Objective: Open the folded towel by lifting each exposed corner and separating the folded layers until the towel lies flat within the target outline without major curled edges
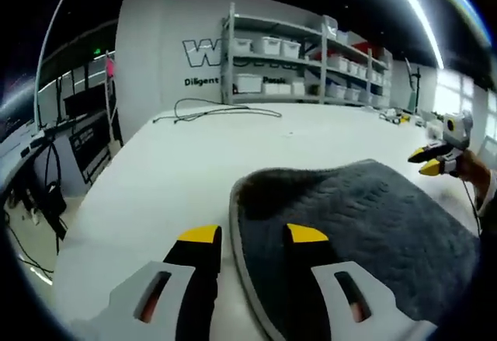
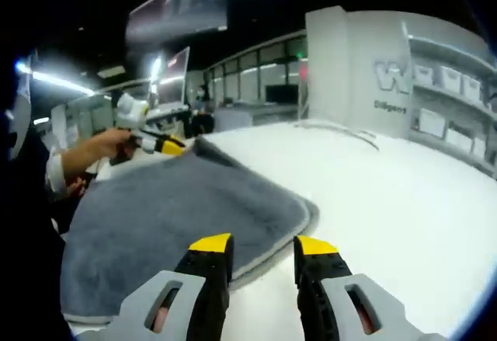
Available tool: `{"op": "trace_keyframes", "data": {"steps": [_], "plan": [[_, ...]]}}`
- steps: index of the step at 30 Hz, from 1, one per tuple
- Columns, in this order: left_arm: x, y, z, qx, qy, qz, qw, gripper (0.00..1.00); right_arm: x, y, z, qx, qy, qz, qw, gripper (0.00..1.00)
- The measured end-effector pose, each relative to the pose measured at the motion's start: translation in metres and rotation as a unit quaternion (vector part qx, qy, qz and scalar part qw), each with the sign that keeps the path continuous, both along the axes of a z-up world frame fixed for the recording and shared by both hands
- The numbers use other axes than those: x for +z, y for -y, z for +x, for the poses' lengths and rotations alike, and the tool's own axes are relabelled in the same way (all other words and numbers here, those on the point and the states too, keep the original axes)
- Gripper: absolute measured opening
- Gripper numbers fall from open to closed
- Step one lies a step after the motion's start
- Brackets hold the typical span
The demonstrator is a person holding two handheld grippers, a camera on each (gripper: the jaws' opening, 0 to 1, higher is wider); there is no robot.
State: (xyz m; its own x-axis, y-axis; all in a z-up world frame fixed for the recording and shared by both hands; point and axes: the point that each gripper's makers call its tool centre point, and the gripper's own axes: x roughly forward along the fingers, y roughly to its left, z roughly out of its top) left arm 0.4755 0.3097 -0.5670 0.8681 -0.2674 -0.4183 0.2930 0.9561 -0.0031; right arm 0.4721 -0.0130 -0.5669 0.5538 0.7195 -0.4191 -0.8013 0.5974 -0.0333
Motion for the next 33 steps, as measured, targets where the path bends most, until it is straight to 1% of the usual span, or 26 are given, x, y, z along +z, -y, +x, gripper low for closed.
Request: {"op": "trace_keyframes", "data": {"steps": [1,3,5,9,11,14,16,18,20,23,25,27,28,30,33], "plan": [[-0.001,0.0,0.002,-0.001,0.0,0.004,1.0,0.32,-0.001,0.002,0.005,-0.005,0.002,-0.009,0.9999,0.29],[-0.002,0.0,0.006,0.0,-0.001,0.006,1.0,0.33,0.005,0.001,0.013,-0.005,0.007,-0.001,1.0,0.3],[-0.002,0.0,0.01,0.0,0.0,0.007,1.0,0.33,0.007,-0.002,0.018,-0.001,0.005,0.006,1.0,0.3],[-0.001,-0.005,0.015,0.003,0.002,0.01,0.9999,0.32,0.006,-0.009,0.023,0.007,0.013,-0.004,0.9999,0.3],[0.0,-0.008,0.016,0.004,0.004,0.009,0.9999,0.32,0.007,-0.011,0.027,0.009,0.012,0.002,0.9999,0.3],[0.004,-0.009,0.021,0.008,0.009,-0.002,0.9999,0.32,0.003,-0.012,0.032,0.005,0.004,0.007,1.0,0.3],[0.004,-0.006,0.023,0.002,0.008,-0.007,0.9999,0.31,0.002,-0.013,0.037,0.001,0.001,0.01,0.9999,0.3],[0.003,-0.005,0.027,0.001,0.008,-0.002,1.0,0.31,0.0,-0.014,0.039,0.0,-0.005,0.012,0.9999,0.3],[0.002,-0.006,0.031,0.002,0.007,0.002,1.0,0.31,-0.004,-0.014,0.042,-0.004,-0.011,0.006,0.9999,0.29],[0.004,-0.005,0.036,0.004,0.011,-0.005,0.9999,0.31,-0.006,-0.012,0.049,-0.008,-0.01,0.002,0.9999,0.27],[0.002,-0.001,0.039,-0.003,0.007,-0.003,1.0,0.29,-0.008,-0.012,0.056,-0.014,-0.007,0.005,0.9999,0.26],[-0.001,0.0,0.042,-0.004,0.004,0.006,1.0,0.29,-0.013,-0.013,0.055,-0.008,-0.018,0.0,0.9998,0.25],[-0.001,0.0,0.043,-0.004,0.004,0.007,1.0,0.28,-0.016,-0.014,0.059,-0.004,-0.02,0.0,0.9998,0.25],[-0.001,0.0,0.045,-0.004,0.004,0.004,1.0,0.27,-0.019,-0.015,0.063,-0.005,-0.023,-0.002,0.9997,0.25],[-0.002,0.0,0.048,-0.003,0.002,0.005,1.0,0.27,-0.026,-0.017,0.068,-0.002,-0.038,-0.005,0.9993,0.25]]}}
